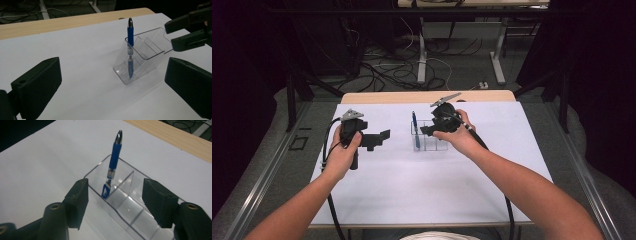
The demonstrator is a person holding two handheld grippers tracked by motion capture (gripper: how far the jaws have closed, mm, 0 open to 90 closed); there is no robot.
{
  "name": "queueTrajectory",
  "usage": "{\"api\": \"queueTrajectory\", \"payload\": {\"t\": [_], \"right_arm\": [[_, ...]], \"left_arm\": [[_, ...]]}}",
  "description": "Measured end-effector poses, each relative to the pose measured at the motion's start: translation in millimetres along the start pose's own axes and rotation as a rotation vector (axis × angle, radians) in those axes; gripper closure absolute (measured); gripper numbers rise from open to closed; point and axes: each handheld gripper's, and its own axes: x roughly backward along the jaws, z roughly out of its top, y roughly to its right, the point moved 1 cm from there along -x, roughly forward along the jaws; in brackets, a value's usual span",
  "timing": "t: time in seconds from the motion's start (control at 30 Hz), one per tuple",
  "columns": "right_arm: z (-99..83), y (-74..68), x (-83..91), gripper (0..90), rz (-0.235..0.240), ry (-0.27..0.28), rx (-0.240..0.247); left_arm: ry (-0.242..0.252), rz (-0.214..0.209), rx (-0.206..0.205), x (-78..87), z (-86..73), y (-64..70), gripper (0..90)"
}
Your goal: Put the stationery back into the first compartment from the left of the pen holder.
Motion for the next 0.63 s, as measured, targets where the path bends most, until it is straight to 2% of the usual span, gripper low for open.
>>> {"api": "queueTrajectory", "payload": {"t": [0.1,0.2,0.33,0.37,0.43,0.53,0.63], "right_arm": [[-5.5,4.9,9.6,26.5,-0.008,-0.004,-0.004],[-12.6,9.5,20.6,18.4,-0.037,-0.004,-0.019],[-24.6,14.9,34.9,14.3,-0.053,0.004,-0.047],[-28.9,17.3,38.8,12.2,-0.065,0.005,-0.045],[-35.1,20.3,42.8,7.3,-0.072,0.012,-0.054],[-45.4,26.9,50.3,0.0,-0.096,0.012,-0.065],[-58.2,34.0,57.0,0.0,-0.115,0.023,-0.082]], "left_arm": [[-0.002,0.004,0.004,1.0,-0.8,-0.9,1.0],[-0.001,0.012,0.004,0.4,-3.2,-2.0,1.2],[-0.017,0.017,0.012,0.4,-7.3,-4.4,1.4],[-0.019,0.023,0.002,0.6,-7.8,-5.2,1.7],[-0.014,0.019,0.012,-0.3,-10.3,-5.4,1.8],[-0.023,0.016,-0.007,-1.5,-14.9,-6.4,1.8],[-0.023,0.007,0.004,-3.7,-19.4,-6.0,1.7]]}}
